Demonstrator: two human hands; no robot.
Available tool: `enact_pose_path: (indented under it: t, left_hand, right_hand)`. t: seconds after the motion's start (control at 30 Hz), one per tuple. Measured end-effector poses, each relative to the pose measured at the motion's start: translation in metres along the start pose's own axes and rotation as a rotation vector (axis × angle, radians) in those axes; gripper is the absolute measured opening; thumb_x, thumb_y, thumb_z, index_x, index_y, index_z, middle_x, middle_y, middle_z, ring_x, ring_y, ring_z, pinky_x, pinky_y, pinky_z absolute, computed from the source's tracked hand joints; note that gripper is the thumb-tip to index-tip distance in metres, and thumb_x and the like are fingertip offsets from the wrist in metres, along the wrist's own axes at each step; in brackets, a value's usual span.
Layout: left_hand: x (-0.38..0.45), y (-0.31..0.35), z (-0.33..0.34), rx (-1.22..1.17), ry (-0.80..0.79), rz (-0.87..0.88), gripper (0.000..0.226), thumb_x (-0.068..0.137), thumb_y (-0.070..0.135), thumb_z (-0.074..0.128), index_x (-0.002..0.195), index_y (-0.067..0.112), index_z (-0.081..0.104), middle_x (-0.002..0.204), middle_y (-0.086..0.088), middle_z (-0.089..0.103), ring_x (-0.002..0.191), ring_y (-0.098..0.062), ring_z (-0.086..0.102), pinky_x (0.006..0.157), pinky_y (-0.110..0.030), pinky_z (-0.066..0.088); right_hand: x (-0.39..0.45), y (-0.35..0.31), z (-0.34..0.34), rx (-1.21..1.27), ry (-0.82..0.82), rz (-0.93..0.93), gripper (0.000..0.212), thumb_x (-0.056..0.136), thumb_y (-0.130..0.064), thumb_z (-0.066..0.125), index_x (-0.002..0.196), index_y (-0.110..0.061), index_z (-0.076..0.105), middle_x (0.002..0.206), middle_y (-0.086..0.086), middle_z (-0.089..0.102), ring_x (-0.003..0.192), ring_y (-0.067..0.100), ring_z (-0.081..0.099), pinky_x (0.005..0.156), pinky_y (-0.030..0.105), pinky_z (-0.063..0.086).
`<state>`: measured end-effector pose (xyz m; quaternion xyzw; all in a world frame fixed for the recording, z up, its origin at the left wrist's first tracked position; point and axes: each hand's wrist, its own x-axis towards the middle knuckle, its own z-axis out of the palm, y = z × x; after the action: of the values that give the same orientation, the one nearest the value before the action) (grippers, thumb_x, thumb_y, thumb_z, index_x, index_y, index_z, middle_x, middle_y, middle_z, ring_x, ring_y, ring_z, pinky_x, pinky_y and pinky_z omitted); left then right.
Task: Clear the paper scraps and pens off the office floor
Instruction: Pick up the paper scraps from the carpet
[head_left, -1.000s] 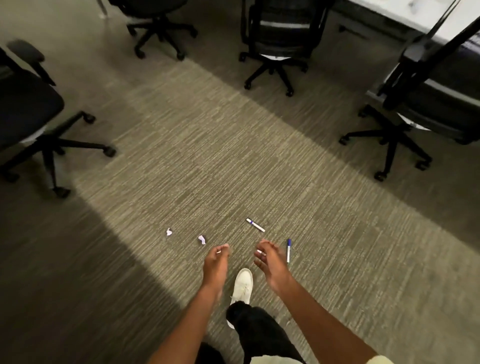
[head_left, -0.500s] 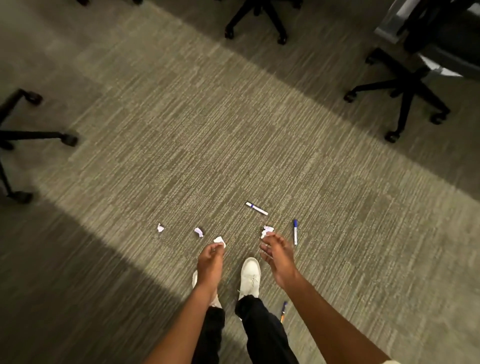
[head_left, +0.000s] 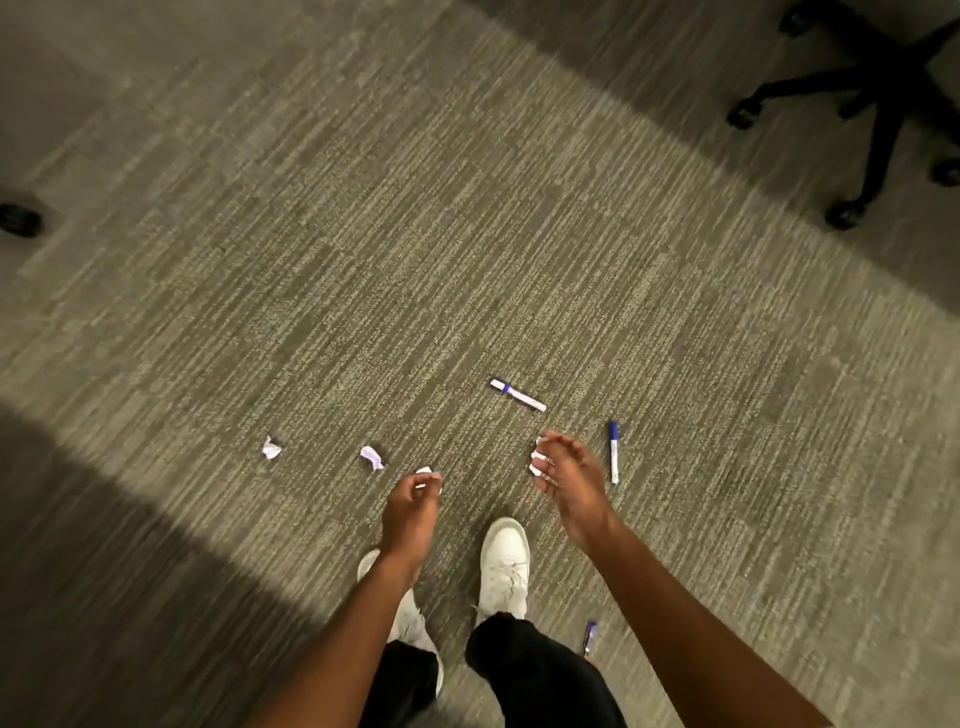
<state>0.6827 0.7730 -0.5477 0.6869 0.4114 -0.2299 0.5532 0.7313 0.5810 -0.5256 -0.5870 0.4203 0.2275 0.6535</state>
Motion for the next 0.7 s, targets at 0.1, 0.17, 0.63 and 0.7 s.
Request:
enact_pose_path:
  t: [0.1, 0.17, 0.63, 0.7]
  left_hand:
    - [0.045, -0.028, 0.022, 0.017, -0.005, 0.002, 0.015, 0.093, 0.026, 0.058, 0.100, 0.014, 0.065, 0.093, -0.005, 0.068, 0.081, -0.021, 0.059, 0.075, -0.032, 0.046]
    - [0.074, -0.049, 0.036, 0.036, 0.006, 0.001, 0.017, 0.092, 0.027, 0.059, 0.101, 0.014, 0.066, 0.100, -0.008, 0.068, 0.085, -0.022, 0.060, 0.077, -0.032, 0.046]
    - [0.218, -0.180, 0.091, 0.545, 0.106, 0.100, 0.052, 0.080, 0.017, 0.070, 0.126, 0.005, 0.051, 0.125, -0.024, 0.054, 0.116, -0.038, 0.050, 0.096, -0.039, 0.040]
    - [0.230, -0.195, 0.097, 0.608, 0.149, 0.121, 0.058, 0.079, 0.021, 0.070, 0.131, 0.008, 0.047, 0.129, -0.023, 0.050, 0.120, -0.039, 0.047, 0.097, -0.040, 0.040]
  right_hand:
    - [0.048, 0.027, -0.005, -0.044, 0.006, -0.014, 0.024, 0.094, -0.019, 0.058, 0.117, -0.014, 0.060, 0.118, 0.008, 0.063, 0.107, 0.028, 0.061, 0.092, 0.044, 0.055]
    - [0.079, 0.047, -0.008, -0.073, -0.007, -0.027, 0.021, 0.093, -0.020, 0.059, 0.113, -0.017, 0.061, 0.116, 0.008, 0.064, 0.104, 0.027, 0.062, 0.096, 0.048, 0.053]
    - [0.249, 0.165, -0.035, -0.409, 0.084, -0.187, 0.051, 0.085, -0.024, 0.072, 0.131, -0.019, 0.051, 0.124, 0.005, 0.053, 0.098, 0.021, 0.059, 0.065, 0.031, 0.055]
    - [0.269, 0.179, -0.041, -0.481, 0.126, -0.267, 0.055, 0.081, -0.019, 0.076, 0.130, -0.019, 0.050, 0.123, 0.007, 0.054, 0.089, 0.017, 0.059, 0.050, 0.017, 0.048]
